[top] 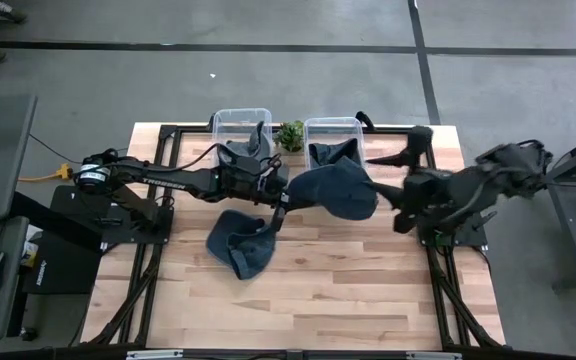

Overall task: Pick & Place hat
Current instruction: Put the top blue cap into the right transparent bin

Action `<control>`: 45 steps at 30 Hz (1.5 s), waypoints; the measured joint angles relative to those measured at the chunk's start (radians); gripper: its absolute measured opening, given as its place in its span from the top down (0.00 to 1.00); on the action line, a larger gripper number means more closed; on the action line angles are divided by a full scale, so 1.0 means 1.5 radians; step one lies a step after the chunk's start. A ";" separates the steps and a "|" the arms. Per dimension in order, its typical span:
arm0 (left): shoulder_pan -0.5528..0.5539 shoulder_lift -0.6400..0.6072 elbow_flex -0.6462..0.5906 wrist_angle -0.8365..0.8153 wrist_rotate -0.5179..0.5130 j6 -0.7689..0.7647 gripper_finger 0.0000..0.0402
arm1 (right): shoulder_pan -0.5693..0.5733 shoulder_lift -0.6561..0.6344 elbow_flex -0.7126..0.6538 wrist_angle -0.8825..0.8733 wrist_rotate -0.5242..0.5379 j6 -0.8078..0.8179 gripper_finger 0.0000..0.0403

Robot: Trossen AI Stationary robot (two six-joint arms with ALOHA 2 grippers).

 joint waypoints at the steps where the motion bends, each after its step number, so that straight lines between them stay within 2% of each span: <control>1: 0.000 0.000 0.000 0.000 -0.004 0.000 0.98 | 0.005 0.000 0.012 -0.017 -0.004 0.015 0.52; 5: 0.000 0.000 0.000 0.000 -0.028 0.020 0.98 | 0.025 -0.002 0.031 -0.095 -0.017 0.078 0.52; 9: 0.000 0.000 0.001 -0.006 -0.062 0.049 0.98 | 0.042 0.000 0.004 -0.154 -0.014 0.141 0.53; 13: -0.006 0.000 0.049 -0.116 -0.112 0.076 0.98 | 0.052 0.000 -0.042 -0.180 -0.013 0.191 0.53; 19: -0.056 0.000 0.169 -0.294 -0.263 0.162 0.98 | 0.062 0.001 -0.131 -0.184 -0.001 0.229 0.53; 26: -0.136 0.000 0.240 -0.394 -0.503 0.256 0.98 | 0.062 0.001 -0.235 -0.175 0.052 0.244 0.54; 32: -0.189 0.016 0.246 -0.376 -0.687 0.349 0.98 | 0.062 0.001 -0.317 -0.149 0.054 0.263 0.55; 41: -0.205 0.114 0.247 -0.300 -0.852 0.506 0.98 | 0.066 0.001 -0.361 -0.153 0.127 0.283 0.55; 45: -0.195 0.166 0.284 -0.305 -0.909 0.548 0.98 | 0.088 0.001 -0.361 -0.154 0.169 0.261 0.55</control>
